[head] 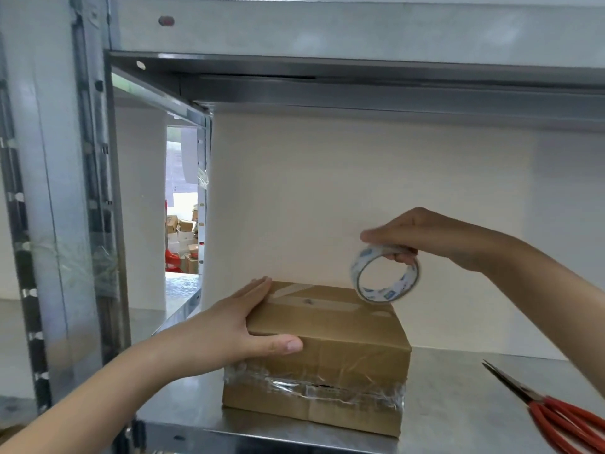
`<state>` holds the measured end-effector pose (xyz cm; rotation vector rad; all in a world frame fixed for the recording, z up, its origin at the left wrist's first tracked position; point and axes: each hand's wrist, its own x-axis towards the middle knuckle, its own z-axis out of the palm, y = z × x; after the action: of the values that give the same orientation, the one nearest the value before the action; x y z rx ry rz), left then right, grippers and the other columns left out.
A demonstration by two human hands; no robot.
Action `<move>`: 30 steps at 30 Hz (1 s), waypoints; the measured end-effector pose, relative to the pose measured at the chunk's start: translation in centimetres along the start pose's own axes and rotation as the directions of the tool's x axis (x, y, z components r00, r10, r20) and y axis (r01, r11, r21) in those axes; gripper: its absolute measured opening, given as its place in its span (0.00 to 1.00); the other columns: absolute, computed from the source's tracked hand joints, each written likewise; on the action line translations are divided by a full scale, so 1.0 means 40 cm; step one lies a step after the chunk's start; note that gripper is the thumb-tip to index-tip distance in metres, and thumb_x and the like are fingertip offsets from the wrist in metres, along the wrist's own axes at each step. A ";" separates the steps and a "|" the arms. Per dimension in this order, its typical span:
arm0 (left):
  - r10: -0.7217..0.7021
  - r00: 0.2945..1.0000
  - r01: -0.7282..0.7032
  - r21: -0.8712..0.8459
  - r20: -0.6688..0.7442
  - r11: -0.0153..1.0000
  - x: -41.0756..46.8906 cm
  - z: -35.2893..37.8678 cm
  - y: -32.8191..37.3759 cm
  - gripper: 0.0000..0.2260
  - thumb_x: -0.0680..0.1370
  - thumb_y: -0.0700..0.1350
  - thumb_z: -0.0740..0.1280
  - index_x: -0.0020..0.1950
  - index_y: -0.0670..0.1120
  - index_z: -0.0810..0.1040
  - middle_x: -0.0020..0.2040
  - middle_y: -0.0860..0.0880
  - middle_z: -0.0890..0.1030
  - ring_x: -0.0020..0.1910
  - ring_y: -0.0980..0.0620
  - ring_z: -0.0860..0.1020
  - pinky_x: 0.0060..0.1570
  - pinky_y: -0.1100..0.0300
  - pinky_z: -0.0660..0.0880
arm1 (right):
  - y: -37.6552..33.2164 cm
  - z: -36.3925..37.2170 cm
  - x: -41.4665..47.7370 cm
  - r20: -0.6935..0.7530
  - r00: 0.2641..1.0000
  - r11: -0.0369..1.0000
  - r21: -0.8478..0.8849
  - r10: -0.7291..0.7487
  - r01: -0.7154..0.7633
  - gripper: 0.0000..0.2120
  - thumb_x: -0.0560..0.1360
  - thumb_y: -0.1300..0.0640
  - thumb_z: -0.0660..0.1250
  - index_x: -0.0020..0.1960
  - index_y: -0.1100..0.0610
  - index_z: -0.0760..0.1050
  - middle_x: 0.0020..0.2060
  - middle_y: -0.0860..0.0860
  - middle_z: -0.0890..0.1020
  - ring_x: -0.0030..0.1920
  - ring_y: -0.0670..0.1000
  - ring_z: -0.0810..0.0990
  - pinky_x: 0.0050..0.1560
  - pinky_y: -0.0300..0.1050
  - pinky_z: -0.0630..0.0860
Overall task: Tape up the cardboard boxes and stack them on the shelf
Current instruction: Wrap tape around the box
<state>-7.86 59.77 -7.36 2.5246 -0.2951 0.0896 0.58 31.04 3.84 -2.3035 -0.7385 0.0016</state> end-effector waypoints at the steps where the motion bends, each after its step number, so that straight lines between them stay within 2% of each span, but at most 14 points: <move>1: -0.005 1.000 0.005 0.009 0.008 1.000 0.000 -0.001 -0.001 0.56 0.60 0.81 0.64 0.81 0.61 0.47 0.80 0.65 0.52 0.75 0.63 0.57 0.73 0.63 0.57 | 0.010 -0.006 -0.013 0.011 1.000 1.000 -0.015 0.009 -0.008 0.23 0.70 0.37 0.70 0.27 0.53 0.75 0.28 0.53 0.74 0.33 0.49 0.71 0.45 0.44 0.67; 5: -0.030 0.999 0.029 0.051 0.025 0.998 -0.003 -0.005 0.002 0.57 0.59 0.83 0.61 0.81 0.60 0.45 0.80 0.65 0.49 0.72 0.66 0.55 0.73 0.64 0.54 | 0.054 -0.057 -0.066 -0.097 0.992 0.996 -0.006 0.083 -0.084 0.23 0.72 0.41 0.70 0.25 0.53 0.72 0.24 0.49 0.72 0.28 0.47 0.68 0.46 0.42 0.68; 8: -0.032 0.999 0.030 0.087 0.031 0.996 -0.004 -0.006 0.006 0.59 0.56 0.85 0.58 0.81 0.61 0.45 0.79 0.66 0.47 0.74 0.66 0.53 0.75 0.63 0.52 | 0.100 -0.058 -0.104 -0.053 0.991 0.991 -0.037 0.125 -0.127 0.23 0.75 0.44 0.70 0.24 0.51 0.73 0.23 0.46 0.71 0.26 0.45 0.68 0.47 0.43 0.69; 10: -0.040 0.998 0.034 0.125 0.042 0.992 -0.003 -0.009 0.010 0.58 0.56 0.85 0.57 0.81 0.62 0.45 0.79 0.66 0.46 0.76 0.65 0.52 0.75 0.63 0.52 | 0.142 -0.017 -0.117 -0.045 0.987 0.984 -0.080 0.154 -0.157 0.23 0.76 0.44 0.70 0.26 0.52 0.71 0.23 0.46 0.70 0.25 0.45 0.67 0.42 0.39 0.69; 12: -0.029 0.999 0.021 0.192 0.039 0.981 -0.005 -0.015 0.013 0.56 0.57 0.86 0.55 0.80 0.64 0.46 0.79 0.67 0.45 0.77 0.65 0.50 0.77 0.61 0.51 | 0.179 0.038 -0.123 -0.062 0.986 0.982 -0.097 0.157 -0.163 0.23 0.76 0.45 0.71 0.29 0.55 0.67 0.23 0.46 0.66 0.25 0.44 0.63 0.32 0.36 0.63; 14: 0.046 0.997 -0.063 0.285 0.067 0.956 -0.011 -0.021 0.028 0.50 0.61 0.85 0.54 0.79 0.67 0.48 0.78 0.70 0.45 0.77 0.69 0.45 0.78 0.60 0.48 | 0.207 0.081 -0.124 -0.103 0.986 0.989 -0.062 0.131 -0.137 0.24 0.76 0.49 0.71 0.30 0.57 0.63 0.24 0.47 0.62 0.25 0.45 0.59 0.29 0.37 0.58; 15: 0.090 0.990 -0.121 0.311 0.110 0.943 -0.014 -0.023 0.049 0.45 0.65 0.83 0.55 0.79 0.68 0.50 0.77 0.72 0.46 0.76 0.72 0.44 0.78 0.64 0.46 | 0.215 0.093 -0.125 -0.127 0.986 0.993 -0.042 0.106 -0.113 0.24 0.77 0.51 0.71 0.30 0.57 0.61 0.25 0.47 0.60 0.26 0.46 0.57 0.29 0.38 0.56; 17: 0.148 0.966 -0.212 0.323 0.211 0.922 -0.005 -0.025 0.109 0.39 0.70 0.78 0.56 0.79 0.67 0.52 0.76 0.74 0.50 0.74 0.76 0.48 0.76 0.68 0.49 | 0.215 0.106 -0.124 -0.159 0.985 0.997 -0.026 0.066 -0.071 0.25 0.77 0.54 0.70 0.31 0.56 0.58 0.25 0.46 0.58 0.27 0.46 0.55 0.30 0.39 0.53; 18: 0.161 0.953 -0.244 0.334 0.258 0.910 0.013 -0.021 0.144 0.38 0.71 0.77 0.56 0.79 0.67 0.52 0.76 0.74 0.52 0.74 0.74 0.52 0.76 0.66 0.53 | 0.210 0.108 -0.123 -0.161 0.985 0.998 -0.026 0.058 -0.063 0.24 0.77 0.55 0.70 0.31 0.56 0.58 0.25 0.46 0.57 0.27 0.46 0.55 0.29 0.38 0.53; 21: 0.224 0.902 -0.347 0.313 0.369 0.884 0.087 0.021 0.240 0.35 0.74 0.74 0.56 0.79 0.66 0.52 0.76 0.69 0.59 0.74 0.64 0.61 0.70 0.64 0.61 | 0.202 0.106 -0.124 -0.134 0.987 0.996 -0.010 0.085 -0.087 0.22 0.78 0.53 0.69 0.32 0.58 0.62 0.26 0.48 0.61 0.25 0.45 0.59 0.28 0.34 0.56; 23: 0.249 0.883 -0.369 0.261 0.398 0.892 0.125 0.053 0.268 0.36 0.75 0.73 0.57 0.79 0.66 0.49 0.78 0.68 0.55 0.76 0.63 0.57 0.71 0.63 0.58 | 0.211 0.102 -0.139 -0.112 0.985 0.991 0.029 0.134 -0.131 0.22 0.79 0.49 0.66 0.32 0.57 0.66 0.24 0.46 0.66 0.24 0.43 0.63 0.29 0.34 0.60; 25: 0.247 0.879 -0.373 0.265 0.408 0.889 0.147 0.070 0.267 0.38 0.74 0.73 0.58 0.79 0.67 0.45 0.79 0.68 0.48 0.78 0.65 0.50 0.71 0.64 0.52 | 0.237 0.093 -0.164 -0.096 0.981 0.985 0.066 0.168 -0.162 0.23 0.80 0.43 0.63 0.31 0.54 0.68 0.24 0.47 0.68 0.27 0.46 0.65 0.36 0.40 0.64; 27: 0.245 0.874 -0.378 0.270 0.420 0.885 0.155 0.073 0.258 0.38 0.74 0.73 0.57 0.79 0.68 0.43 0.78 0.69 0.45 0.76 0.68 0.46 0.70 0.66 0.48 | 0.268 0.079 -0.197 -0.119 0.976 0.981 0.098 0.181 -0.170 0.25 0.80 0.40 0.61 0.31 0.53 0.67 0.26 0.49 0.68 0.30 0.47 0.66 0.42 0.45 0.64; 30: 0.250 0.867 -0.386 0.266 0.430 0.883 0.162 0.073 0.252 0.37 0.74 0.74 0.56 0.77 0.71 0.42 0.75 0.74 0.43 0.72 0.72 0.42 0.71 0.66 0.44 | 0.326 0.062 -0.260 -0.188 0.955 0.971 0.098 0.231 -0.216 0.23 0.80 0.39 0.60 0.33 0.53 0.67 0.29 0.47 0.67 0.31 0.46 0.66 0.41 0.44 0.63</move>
<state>-3.87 48.79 -3.38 2.8021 -0.9410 -0.2530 -1.98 19.65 -8.34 -2.2612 -0.3677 -0.0937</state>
